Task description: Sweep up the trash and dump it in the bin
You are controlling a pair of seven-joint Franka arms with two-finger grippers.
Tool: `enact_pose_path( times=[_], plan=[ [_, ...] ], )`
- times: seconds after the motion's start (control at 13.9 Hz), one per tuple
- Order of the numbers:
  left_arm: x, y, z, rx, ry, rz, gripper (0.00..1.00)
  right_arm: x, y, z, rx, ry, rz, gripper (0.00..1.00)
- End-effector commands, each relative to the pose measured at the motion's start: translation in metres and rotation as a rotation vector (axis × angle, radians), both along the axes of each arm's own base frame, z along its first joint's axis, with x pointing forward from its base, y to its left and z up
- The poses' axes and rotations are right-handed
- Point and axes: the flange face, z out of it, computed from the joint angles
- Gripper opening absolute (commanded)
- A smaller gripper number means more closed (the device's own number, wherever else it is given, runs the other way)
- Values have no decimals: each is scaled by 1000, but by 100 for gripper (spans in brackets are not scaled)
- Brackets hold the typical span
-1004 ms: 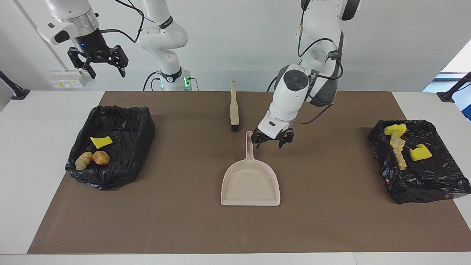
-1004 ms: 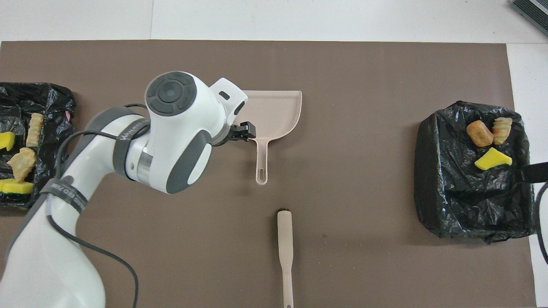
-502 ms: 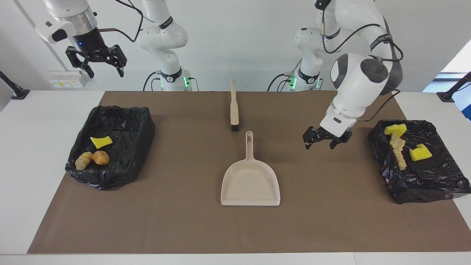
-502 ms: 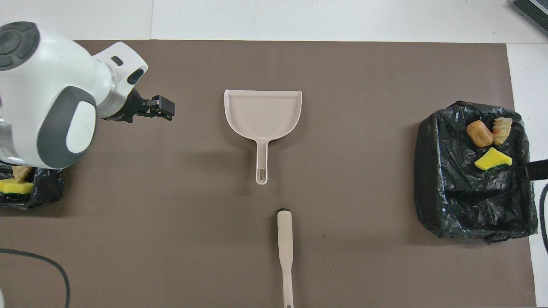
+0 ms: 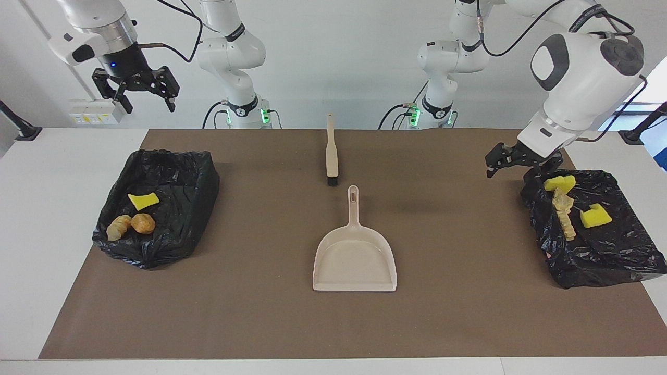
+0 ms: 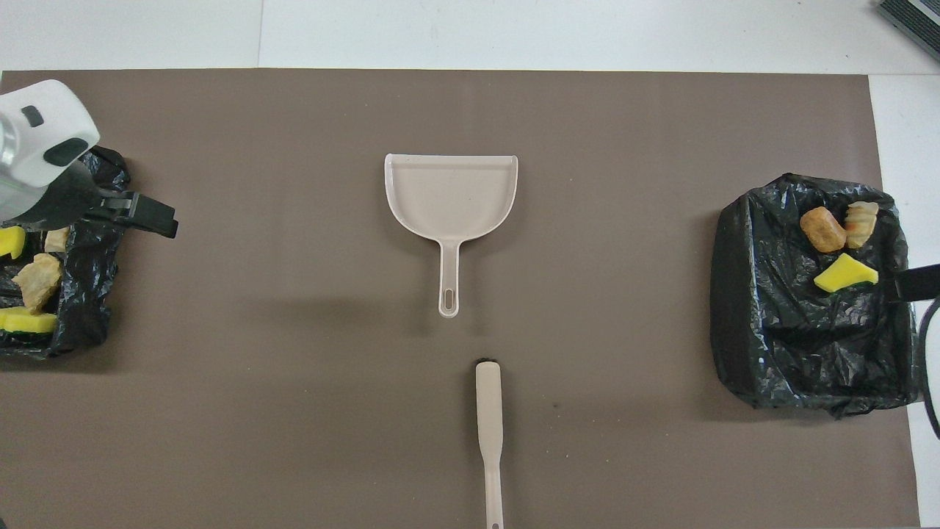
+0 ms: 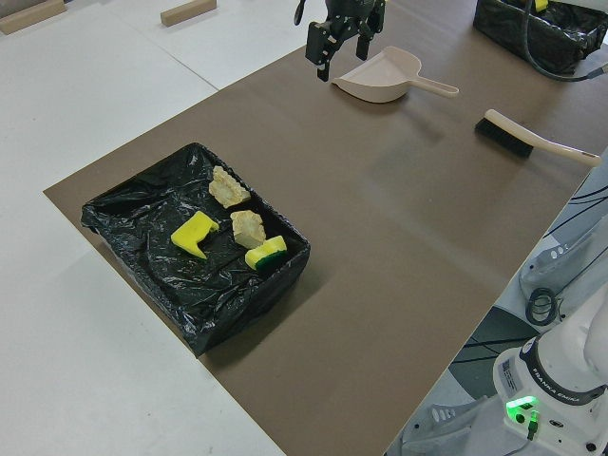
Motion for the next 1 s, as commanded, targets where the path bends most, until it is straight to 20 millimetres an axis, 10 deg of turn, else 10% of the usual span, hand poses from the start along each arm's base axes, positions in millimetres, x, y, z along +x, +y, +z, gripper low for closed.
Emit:
enact_pose_path(
  times=[0.0,0.93],
  plan=[
    [-26,5,30,21,8,-14,100,0,-2,1,-1,4,3,100],
    [-43,18,53,35,0,5,100,-5,-6,-2,2,13,-2,100]
  ],
)
